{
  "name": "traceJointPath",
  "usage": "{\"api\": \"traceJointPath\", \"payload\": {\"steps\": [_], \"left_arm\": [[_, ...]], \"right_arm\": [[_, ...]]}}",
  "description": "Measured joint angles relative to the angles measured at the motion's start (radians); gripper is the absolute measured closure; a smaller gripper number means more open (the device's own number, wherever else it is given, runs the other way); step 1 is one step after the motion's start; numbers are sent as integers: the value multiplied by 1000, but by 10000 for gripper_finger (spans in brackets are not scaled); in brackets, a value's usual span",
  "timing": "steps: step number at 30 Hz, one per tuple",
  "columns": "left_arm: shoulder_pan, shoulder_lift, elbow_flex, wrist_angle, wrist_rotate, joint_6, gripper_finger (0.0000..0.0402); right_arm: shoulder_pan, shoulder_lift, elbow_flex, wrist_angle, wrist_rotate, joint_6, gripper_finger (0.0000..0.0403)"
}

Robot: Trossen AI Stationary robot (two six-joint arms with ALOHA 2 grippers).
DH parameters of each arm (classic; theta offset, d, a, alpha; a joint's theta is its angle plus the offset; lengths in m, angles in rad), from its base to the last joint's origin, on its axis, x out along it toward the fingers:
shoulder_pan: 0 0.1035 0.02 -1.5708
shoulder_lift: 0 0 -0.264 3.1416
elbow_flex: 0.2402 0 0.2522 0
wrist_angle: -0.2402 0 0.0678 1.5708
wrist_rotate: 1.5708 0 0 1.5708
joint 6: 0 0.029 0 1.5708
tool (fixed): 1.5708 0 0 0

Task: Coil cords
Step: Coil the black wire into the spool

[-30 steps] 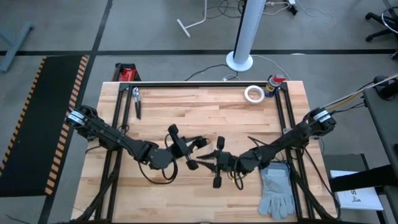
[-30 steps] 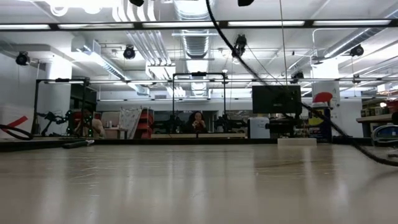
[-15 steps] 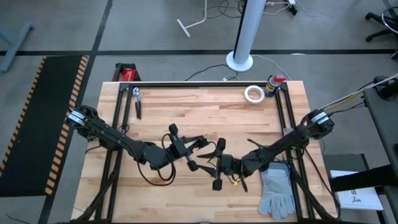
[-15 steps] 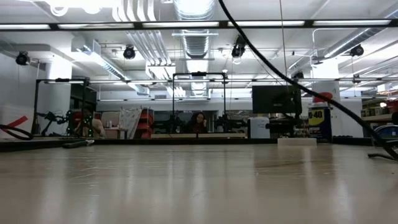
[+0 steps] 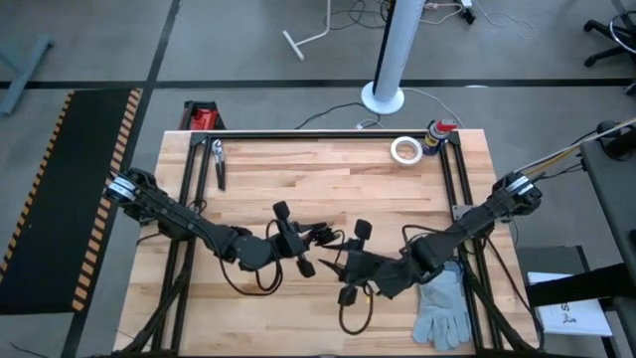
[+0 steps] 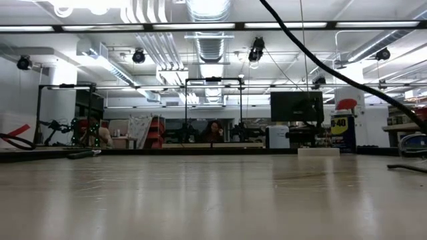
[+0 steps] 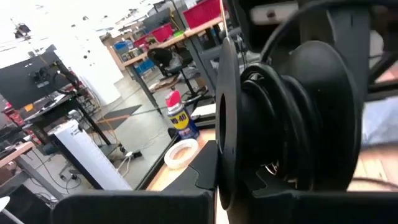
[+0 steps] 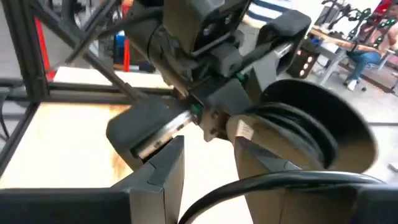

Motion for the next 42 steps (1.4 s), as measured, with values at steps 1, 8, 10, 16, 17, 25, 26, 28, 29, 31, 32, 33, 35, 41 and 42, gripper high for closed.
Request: {"api": "traceJointPath", "payload": {"steps": [1, 8, 10, 16, 17, 25, 26, 28, 29, 31, 32, 33, 35, 41, 42], "left_arm": [[-5, 0, 0, -11, 0, 1, 402], [-10, 6, 0, -77, -8, -13, 402], [-8, 18, 0, -67, -3, -14, 402], [0, 86, 0, 36, -1, -24, 402], [4, 93, 0, 58, -3, -24, 402], [58, 103, 5, 153, 4, -60, 402], [65, 103, 6, 163, 13, -66, 402], [77, 103, 7, 187, 31, -69, 402], [83, 103, 7, 196, 43, -72, 402], [99, 103, 8, 208, 90, -85, 402], [106, 103, 8, 215, 113, -88, 402], [112, 103, 8, 219, 134, -93, 402], [122, 103, 8, 224, 151, -108, 402], [131, 104, 8, 223, 108, -169, 402], [131, 104, 8, 223, 95, -172, 402]], "right_arm": [[0, -1, 12, -33, 0, 9, 273], [-7, -2, 99, -136, -50, 28, 290], [-18, 0, 133, -148, -73, 19, 295], [-50, 2, 218, -256, -161, 21, 308], [-54, 2, 227, -265, -184, 23, 309], [-58, 2, 246, -277, -241, 35, 311], [-58, 2, 248, -274, -243, 35, 310], [-60, 2, 249, -273, -266, 35, 307], [-61, 2, 249, -273, -272, 35, 305], [-65, 3, 249, -273, -287, 35, 302], [-66, 3, 249, -273, -297, 35, 301], [-66, 3, 249, -273, -308, 35, 300], [-67, 3, 249, -284, -316, 35, 300], [-72, 3, 249, -382, -316, 49, 308], [-74, 3, 249, -393, -315, 47, 310]]}}
